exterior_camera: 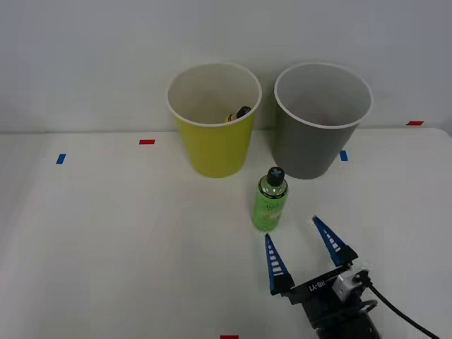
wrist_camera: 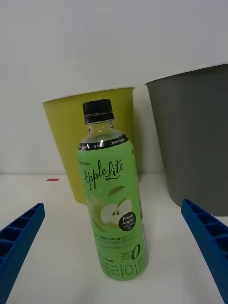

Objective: Put cans in the gray bin, plastic bottles in the light green bin

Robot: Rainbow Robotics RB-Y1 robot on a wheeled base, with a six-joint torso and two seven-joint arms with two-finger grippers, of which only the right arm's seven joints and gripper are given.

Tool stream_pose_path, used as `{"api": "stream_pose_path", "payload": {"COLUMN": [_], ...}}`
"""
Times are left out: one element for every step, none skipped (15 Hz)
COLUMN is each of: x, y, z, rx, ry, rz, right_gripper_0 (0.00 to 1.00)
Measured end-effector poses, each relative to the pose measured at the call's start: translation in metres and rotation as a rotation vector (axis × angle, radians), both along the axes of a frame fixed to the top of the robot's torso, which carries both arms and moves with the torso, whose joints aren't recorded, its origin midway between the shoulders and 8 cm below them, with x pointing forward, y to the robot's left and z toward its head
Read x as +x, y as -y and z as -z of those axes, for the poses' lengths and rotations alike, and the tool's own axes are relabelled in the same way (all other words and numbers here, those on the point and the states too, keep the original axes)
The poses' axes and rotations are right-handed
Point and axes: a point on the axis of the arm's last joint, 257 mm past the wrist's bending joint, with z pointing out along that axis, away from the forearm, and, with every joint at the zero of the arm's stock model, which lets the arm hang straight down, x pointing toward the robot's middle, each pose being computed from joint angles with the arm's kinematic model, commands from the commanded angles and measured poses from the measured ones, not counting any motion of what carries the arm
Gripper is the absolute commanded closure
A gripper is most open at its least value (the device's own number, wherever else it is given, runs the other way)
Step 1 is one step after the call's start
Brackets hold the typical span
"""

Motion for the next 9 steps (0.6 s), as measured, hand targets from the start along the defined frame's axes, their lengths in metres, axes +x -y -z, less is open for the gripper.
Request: {"api": "stream_pose_path", "payload": {"x": [0.009, 0.018, 0.027, 0.034, 0.041, 0.047, 0.052, 0.057, 0.062], "y": [-0.004, -0.007, -0.011, -0.014, -0.018, -0.022, -0.026, -0.03, -0.034], "z": [-0.002, -0.004, -0.005, -0.006, -0.006, -0.008, -0.009, -0.011, -0.012], "rx": [-0.005, -0.009, -0.012, -0.012, -0.013, -0.017, -0.023, -0.029, -0.035], "ry": [-0.004, -0.007, -0.02, -0.03, -0.041, -0.047, -0.051, -0.054, -0.057], "rz": [-0.006, -0.011, -0.015, -0.019, -0.022, -0.026, -0.029, -0.032, -0.034], "right_gripper_0": [0.0, 0.0, 0.0, 0.0, 0.0, 0.0, 0.0, 0.0, 0.0]}}
